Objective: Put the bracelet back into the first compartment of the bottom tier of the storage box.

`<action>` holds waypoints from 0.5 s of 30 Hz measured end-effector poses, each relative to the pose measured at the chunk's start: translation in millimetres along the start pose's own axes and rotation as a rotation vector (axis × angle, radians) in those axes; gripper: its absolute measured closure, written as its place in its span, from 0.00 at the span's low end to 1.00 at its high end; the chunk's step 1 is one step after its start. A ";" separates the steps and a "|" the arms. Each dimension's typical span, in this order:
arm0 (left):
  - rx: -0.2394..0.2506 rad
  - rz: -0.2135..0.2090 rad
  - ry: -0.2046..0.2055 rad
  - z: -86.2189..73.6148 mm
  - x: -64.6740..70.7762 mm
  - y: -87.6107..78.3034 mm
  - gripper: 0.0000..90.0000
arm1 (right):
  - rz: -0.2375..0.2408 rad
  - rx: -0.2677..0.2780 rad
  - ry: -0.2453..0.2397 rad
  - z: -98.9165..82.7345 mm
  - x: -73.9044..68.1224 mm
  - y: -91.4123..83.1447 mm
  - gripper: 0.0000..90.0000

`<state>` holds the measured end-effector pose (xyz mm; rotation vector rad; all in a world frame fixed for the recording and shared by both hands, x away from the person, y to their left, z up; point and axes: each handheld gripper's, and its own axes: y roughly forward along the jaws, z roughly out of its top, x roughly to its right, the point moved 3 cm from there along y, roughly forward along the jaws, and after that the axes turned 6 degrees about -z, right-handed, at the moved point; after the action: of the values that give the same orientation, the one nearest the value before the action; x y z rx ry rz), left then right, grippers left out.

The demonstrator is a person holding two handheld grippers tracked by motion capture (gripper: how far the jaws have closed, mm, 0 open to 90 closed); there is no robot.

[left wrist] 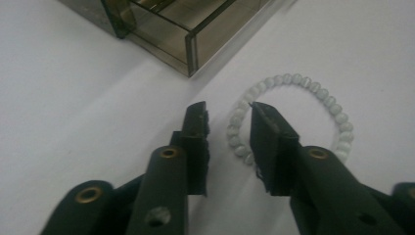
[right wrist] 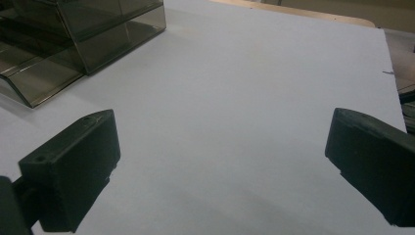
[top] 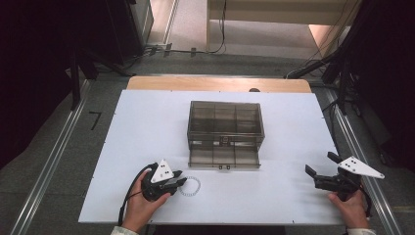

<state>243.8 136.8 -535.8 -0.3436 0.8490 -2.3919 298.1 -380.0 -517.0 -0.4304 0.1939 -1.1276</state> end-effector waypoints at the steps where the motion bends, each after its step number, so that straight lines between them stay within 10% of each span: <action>1: 0.000 -0.001 -0.004 0.2 0.1 0.3 0.83 | -0.001 -0.001 -0.004 0.0 -0.1 0.0 0.00; 15: -0.003 0.003 0.009 2.0 3.3 3.3 0.96 | 0.012 -0.005 -0.011 -0.1 -0.7 0.1 0.00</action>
<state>243.4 131.7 -536.2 -0.3332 0.8563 -2.3912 297.9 -379.3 -517.2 -0.4394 0.1895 -1.1134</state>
